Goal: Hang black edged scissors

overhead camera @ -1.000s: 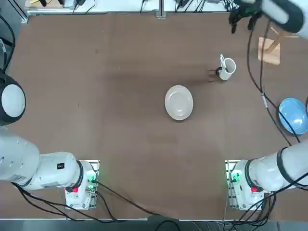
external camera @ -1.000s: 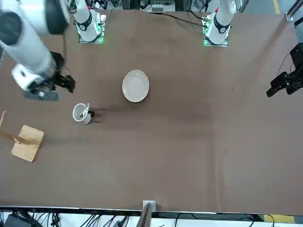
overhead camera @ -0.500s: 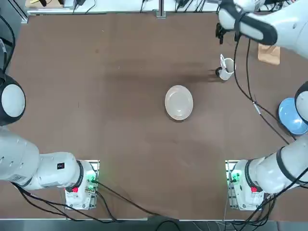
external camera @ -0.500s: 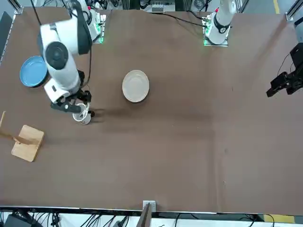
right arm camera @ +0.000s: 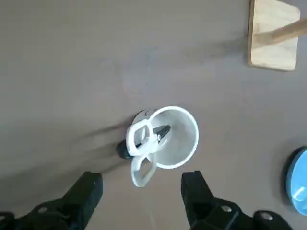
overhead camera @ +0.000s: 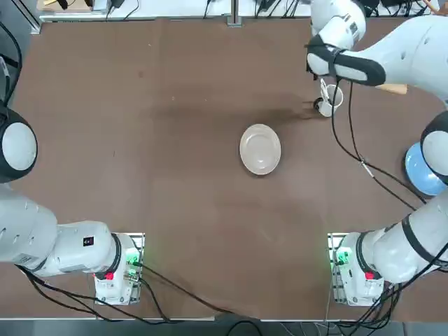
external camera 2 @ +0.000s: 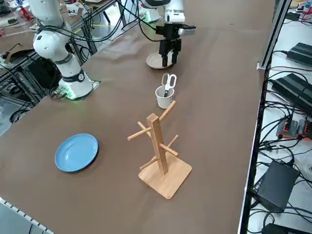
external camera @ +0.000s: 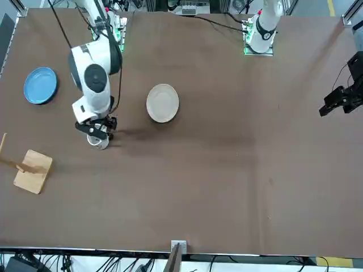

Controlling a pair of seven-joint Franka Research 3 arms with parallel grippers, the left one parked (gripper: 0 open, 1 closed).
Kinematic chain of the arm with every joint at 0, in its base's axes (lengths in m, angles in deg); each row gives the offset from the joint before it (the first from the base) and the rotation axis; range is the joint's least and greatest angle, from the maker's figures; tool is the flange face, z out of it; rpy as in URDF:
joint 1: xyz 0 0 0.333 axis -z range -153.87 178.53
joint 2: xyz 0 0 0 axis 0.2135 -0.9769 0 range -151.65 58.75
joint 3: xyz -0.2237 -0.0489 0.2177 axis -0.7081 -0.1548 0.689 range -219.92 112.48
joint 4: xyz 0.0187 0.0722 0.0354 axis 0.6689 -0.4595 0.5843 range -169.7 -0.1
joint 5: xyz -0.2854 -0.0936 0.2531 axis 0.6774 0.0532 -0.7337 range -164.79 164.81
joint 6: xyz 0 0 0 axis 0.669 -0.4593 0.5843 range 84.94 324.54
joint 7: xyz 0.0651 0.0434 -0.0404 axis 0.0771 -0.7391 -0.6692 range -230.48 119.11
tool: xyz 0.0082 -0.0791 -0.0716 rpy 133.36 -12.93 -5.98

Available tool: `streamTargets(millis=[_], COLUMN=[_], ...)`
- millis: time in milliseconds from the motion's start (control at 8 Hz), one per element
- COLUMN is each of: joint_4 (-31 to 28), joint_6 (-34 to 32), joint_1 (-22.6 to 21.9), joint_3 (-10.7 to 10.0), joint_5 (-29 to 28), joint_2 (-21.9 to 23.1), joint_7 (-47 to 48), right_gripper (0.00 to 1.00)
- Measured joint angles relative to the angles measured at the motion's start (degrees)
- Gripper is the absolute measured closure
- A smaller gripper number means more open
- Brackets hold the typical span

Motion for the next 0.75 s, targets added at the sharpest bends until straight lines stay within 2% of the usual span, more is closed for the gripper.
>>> streamTargets(millis=[250, 750], joint_4=[-0.4, -0.7], joint_6=[0.5, 2.0], joint_1=[-0.9, -0.9], joint_3=[0.0, -0.2], joint_5=[3.0, 4.7], joint_2=[-2.1, -4.7], joint_7=[4.5, 8.5], right_gripper=[0.00, 0.07])
